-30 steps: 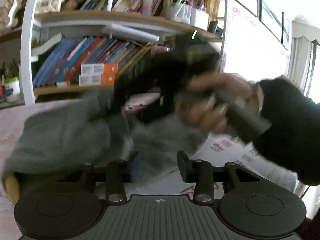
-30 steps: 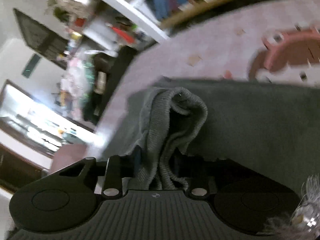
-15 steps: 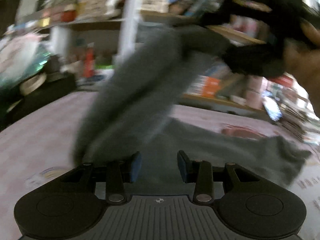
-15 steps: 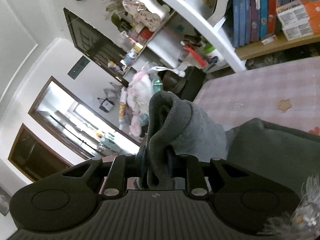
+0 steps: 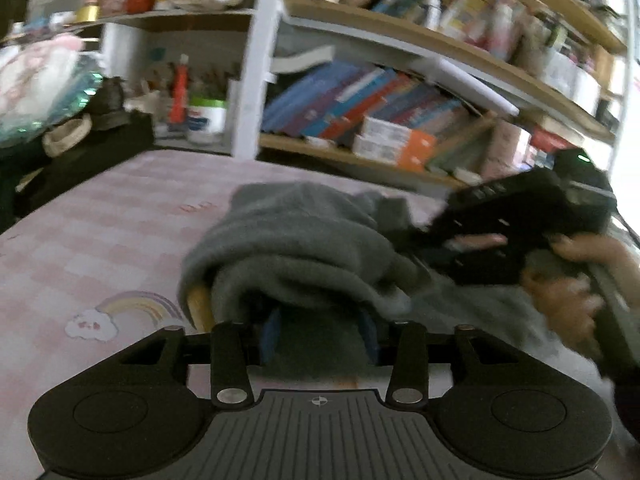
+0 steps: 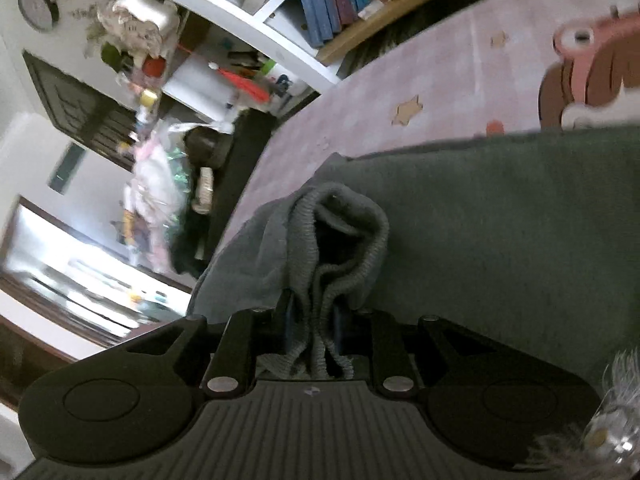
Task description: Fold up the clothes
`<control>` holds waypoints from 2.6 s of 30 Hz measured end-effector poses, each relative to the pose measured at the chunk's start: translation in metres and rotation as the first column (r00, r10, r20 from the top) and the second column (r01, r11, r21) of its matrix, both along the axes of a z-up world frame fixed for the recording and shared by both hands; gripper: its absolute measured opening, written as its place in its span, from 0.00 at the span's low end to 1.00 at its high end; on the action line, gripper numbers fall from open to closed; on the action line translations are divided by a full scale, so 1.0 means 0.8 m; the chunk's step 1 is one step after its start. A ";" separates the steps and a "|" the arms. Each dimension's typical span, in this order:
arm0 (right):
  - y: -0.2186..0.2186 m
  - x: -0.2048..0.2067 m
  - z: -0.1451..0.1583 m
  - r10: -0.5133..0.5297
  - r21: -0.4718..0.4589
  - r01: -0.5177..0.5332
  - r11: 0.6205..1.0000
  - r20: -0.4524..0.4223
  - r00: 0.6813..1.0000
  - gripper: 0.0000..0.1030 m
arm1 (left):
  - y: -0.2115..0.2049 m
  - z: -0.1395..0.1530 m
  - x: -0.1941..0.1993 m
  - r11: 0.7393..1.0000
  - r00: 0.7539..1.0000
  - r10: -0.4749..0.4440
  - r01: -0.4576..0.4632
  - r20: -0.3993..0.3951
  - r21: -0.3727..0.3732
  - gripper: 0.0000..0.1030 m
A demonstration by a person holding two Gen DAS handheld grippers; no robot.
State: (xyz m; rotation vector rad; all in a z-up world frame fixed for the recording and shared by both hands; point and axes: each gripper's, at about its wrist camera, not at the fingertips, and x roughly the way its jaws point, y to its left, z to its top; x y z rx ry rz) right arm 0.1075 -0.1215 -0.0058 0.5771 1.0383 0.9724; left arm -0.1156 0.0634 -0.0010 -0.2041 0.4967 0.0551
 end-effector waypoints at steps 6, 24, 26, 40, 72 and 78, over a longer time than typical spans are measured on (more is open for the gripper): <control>-0.008 -0.015 0.019 0.022 0.004 -0.022 1.000 0.051 0.998 0.17 | 0.001 0.039 -0.044 0.995 0.991 -0.097 0.097 0.093 0.005 0.46; -0.039 -0.034 0.053 -0.086 0.028 0.081 0.996 0.377 0.922 0.30 | 0.025 0.025 0.009 0.992 0.992 0.044 -0.056 0.116 0.109 0.18; -0.017 -0.036 0.059 -0.031 -0.018 0.043 0.999 0.425 0.904 0.20 | 0.021 0.037 0.010 0.993 0.989 0.020 -0.037 0.146 0.115 0.18; 0.016 -0.004 0.016 0.041 -0.090 -0.011 0.996 0.344 0.938 0.03 | 0.020 0.009 0.038 0.997 0.999 0.028 -0.030 0.026 0.074 0.25; -0.132 -0.155 0.040 -0.076 -0.112 0.154 0.982 0.511 0.856 0.54 | -0.042 0.022 -0.014 0.991 0.987 -0.095 0.081 0.128 0.111 0.83; -0.179 -0.170 0.031 -0.148 -0.167 0.259 0.951 0.492 0.858 0.67 | -0.067 0.013 -0.010 0.976 0.984 -0.156 0.140 0.090 0.164 0.89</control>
